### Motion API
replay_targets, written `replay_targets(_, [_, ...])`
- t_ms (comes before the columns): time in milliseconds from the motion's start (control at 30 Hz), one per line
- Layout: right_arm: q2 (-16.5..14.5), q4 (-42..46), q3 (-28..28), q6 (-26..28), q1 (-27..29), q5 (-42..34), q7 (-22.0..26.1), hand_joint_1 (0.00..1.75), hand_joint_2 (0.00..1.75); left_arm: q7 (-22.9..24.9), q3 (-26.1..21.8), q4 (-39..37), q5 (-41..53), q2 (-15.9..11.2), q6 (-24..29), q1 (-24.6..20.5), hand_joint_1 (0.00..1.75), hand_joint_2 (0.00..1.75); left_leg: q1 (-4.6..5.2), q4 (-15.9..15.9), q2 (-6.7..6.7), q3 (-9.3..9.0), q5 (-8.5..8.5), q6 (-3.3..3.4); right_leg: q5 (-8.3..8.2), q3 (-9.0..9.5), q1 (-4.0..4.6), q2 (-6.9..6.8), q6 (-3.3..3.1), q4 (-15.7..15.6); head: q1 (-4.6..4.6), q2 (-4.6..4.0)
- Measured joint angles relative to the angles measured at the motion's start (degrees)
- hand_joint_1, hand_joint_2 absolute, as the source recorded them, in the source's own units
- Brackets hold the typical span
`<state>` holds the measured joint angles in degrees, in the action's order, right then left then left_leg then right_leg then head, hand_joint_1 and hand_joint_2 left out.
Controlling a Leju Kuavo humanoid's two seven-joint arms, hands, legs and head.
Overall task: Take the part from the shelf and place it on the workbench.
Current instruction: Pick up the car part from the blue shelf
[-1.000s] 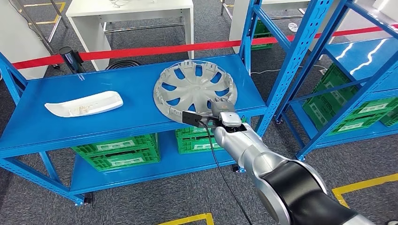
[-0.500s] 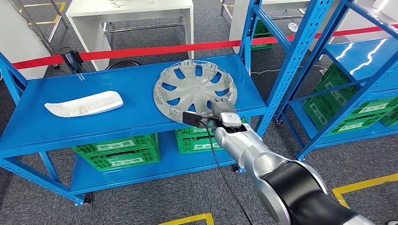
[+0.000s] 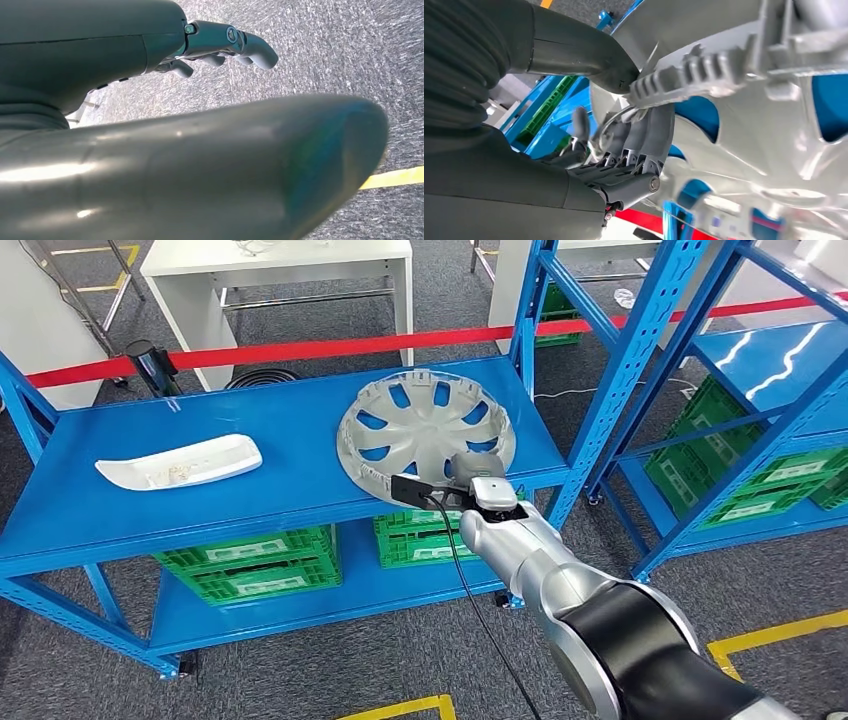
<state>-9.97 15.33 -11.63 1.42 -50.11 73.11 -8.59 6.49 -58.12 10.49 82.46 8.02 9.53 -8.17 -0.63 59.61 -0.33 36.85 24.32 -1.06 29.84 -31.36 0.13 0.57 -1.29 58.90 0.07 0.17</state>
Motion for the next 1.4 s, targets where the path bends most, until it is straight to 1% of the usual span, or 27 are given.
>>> replay_targets(833, [0.04,0.01,0.00,-0.11,-0.01,0.08,0.18,1.75,1.75,-0.55,0.00,0.00,-0.10,0.02,0.00,-0.01,0.00,0.00,0.01,-0.01,-0.03,-0.07,-0.02,0.03,0.03,0.08,0.00,-0.01,0.03,-0.01,0.00,-0.01])
replay_targets(1400, [0.88,0.01,0.20,-0.97,-0.05,-0.28,0.50,1.75,1.75,-0.67,0.00,0.00,0.08,0.02,-0.38,-0.02,0.00,0.00,0.01,-0.01,-0.05,-0.08,-0.02,0.03,0.03,0.09,-0.02,-0.03,0.04,-0.02,0.00,0.00])
